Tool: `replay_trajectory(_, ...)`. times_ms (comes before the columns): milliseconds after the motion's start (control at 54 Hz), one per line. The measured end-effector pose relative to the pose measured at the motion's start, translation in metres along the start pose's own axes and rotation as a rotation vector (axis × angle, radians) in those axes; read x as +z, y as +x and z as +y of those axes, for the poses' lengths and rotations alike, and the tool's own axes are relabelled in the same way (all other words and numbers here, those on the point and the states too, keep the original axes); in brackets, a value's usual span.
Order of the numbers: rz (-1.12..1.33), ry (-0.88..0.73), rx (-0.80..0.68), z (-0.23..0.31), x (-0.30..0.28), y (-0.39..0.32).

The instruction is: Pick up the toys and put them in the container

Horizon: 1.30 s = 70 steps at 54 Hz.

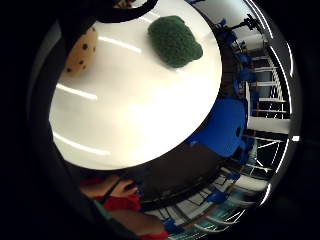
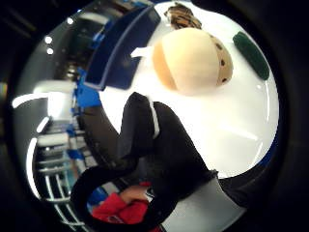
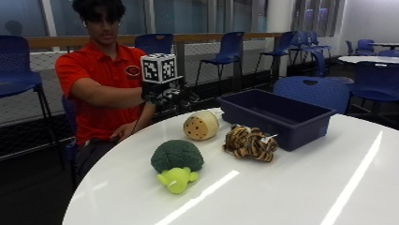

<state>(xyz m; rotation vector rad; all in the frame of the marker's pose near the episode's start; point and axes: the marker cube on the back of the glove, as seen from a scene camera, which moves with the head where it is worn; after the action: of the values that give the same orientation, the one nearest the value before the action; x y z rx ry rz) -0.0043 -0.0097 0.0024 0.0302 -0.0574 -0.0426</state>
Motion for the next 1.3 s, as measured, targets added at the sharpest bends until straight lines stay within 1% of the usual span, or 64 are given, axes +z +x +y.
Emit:
replay_trajectory(222, 0.020, 0.028, -0.041, -0.032, 0.007, -0.012)
replay_trajectory(482, -0.014, -0.068, -0.050, -0.076, 0.036, -0.030)
replay_trajectory(593, 0.000, -0.066, -0.041, -0.089, 0.045, -0.036)
replay_trajectory(667, 0.015, -0.085, -0.030, -0.095, 0.056, -0.036)
replay_trajectory(778, 0.003, -0.157, -0.008, -0.102, 0.077, -0.034)
replay_trajectory(945, 0.093, -0.218, -0.014, -0.101, 0.078, -0.039)
replay_trajectory(1056, 0.100, -0.180, -0.015, -0.103, 0.074, -0.044)
replay_trajectory(1167, 0.088, -0.140, -0.048, -0.109, 0.070, -0.044)
replay_trajectory(1297, 0.027, -0.065, -0.056, -0.119, 0.056, -0.037)
